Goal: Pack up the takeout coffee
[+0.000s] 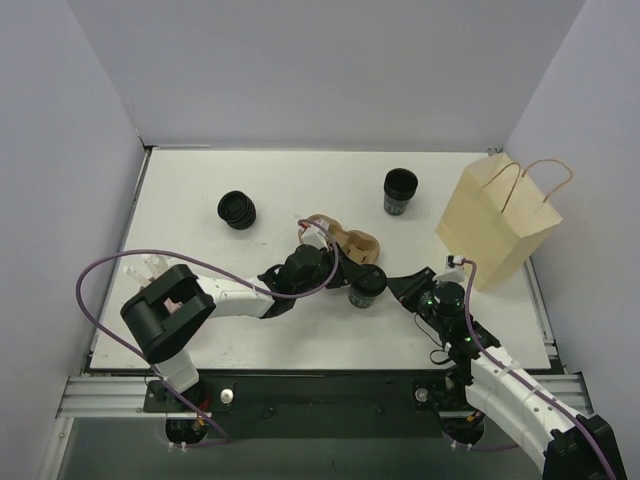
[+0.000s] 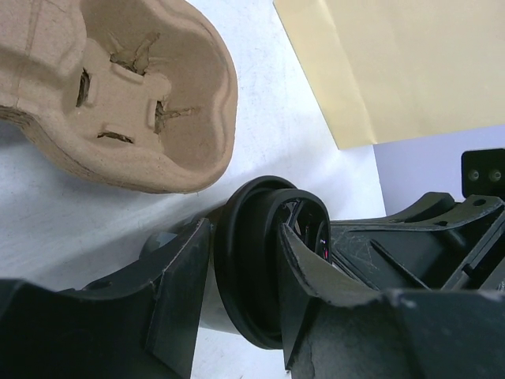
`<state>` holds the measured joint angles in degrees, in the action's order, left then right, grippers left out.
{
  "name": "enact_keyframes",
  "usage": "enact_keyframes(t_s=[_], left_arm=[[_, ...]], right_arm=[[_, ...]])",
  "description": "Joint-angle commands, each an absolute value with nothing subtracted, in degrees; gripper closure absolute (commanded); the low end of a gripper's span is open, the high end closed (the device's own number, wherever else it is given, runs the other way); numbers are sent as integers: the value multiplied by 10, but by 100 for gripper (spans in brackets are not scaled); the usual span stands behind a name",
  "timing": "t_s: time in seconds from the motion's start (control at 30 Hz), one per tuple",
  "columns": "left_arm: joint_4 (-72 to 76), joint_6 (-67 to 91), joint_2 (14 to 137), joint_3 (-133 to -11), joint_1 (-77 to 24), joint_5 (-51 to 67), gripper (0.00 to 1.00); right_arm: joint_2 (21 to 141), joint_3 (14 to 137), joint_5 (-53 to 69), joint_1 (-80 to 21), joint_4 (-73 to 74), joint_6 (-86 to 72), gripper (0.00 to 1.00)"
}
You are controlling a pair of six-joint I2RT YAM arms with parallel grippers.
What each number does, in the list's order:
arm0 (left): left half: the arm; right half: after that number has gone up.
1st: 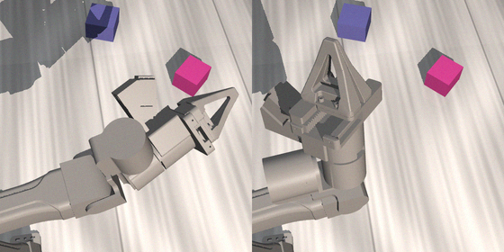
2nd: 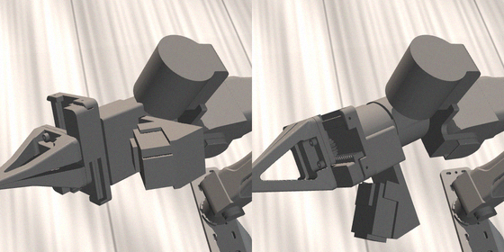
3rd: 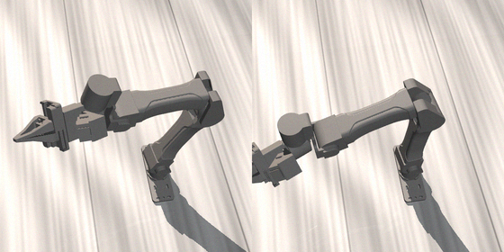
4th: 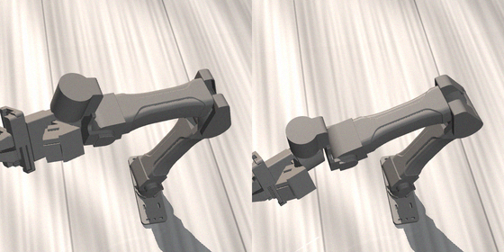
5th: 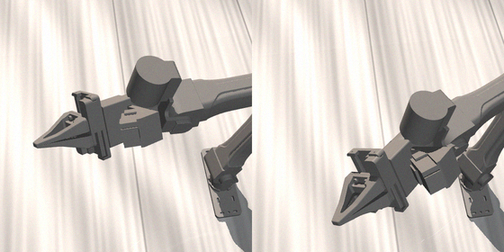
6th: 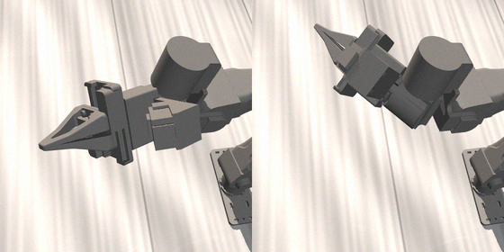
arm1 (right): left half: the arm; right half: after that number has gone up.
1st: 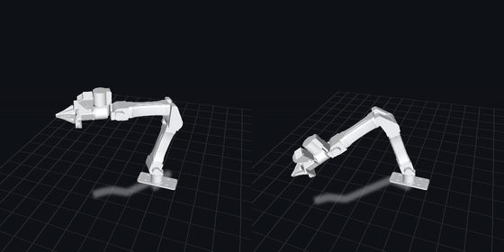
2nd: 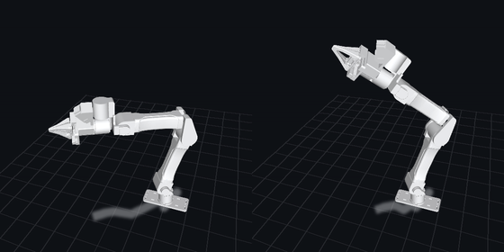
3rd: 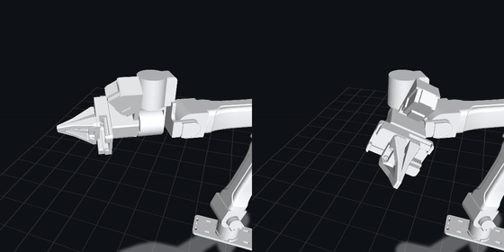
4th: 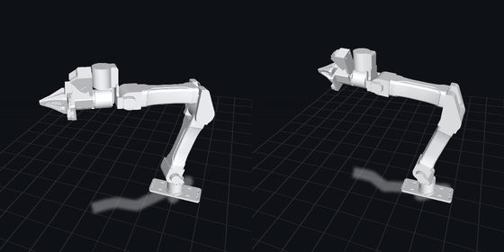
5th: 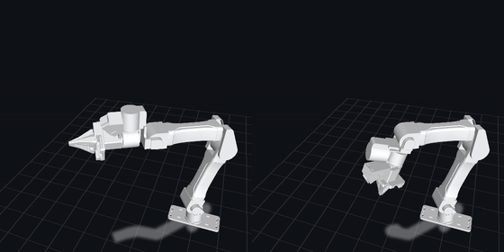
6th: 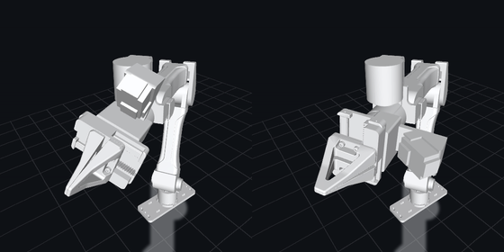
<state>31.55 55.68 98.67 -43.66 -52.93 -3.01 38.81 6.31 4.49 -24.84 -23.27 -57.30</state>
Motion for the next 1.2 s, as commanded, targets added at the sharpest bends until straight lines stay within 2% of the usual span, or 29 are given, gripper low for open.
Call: enact_keyframes(t_s=[0.0, 0.23, 0.57, 0.67, 0.9, 1.17], left_arm=[[-9, 506, 1064, -345, -552, -28, 54], [21, 526, 1057, -316, -557, -28, 56], [40, 536, 1060, -305, -559, -26, 57], [46, 535, 1061, -303, -560, -25, 56], [32, 519, 1056, -318, -560, -26, 56], [4, 497, 1039, -338, -559, -37, 56]], right_arm=[[384, 4, 54, -273, -139, -556, 88], [405, -16, 36, -334, -168, -573, 87], [420, -40, 10, -339, -164, -574, 87], [398, -12, 15, -340, -135, -556, 87], [366, 101, 59, -314, -91, -521, 73], [390, 179, 119, -239, -83, -490, 73]])
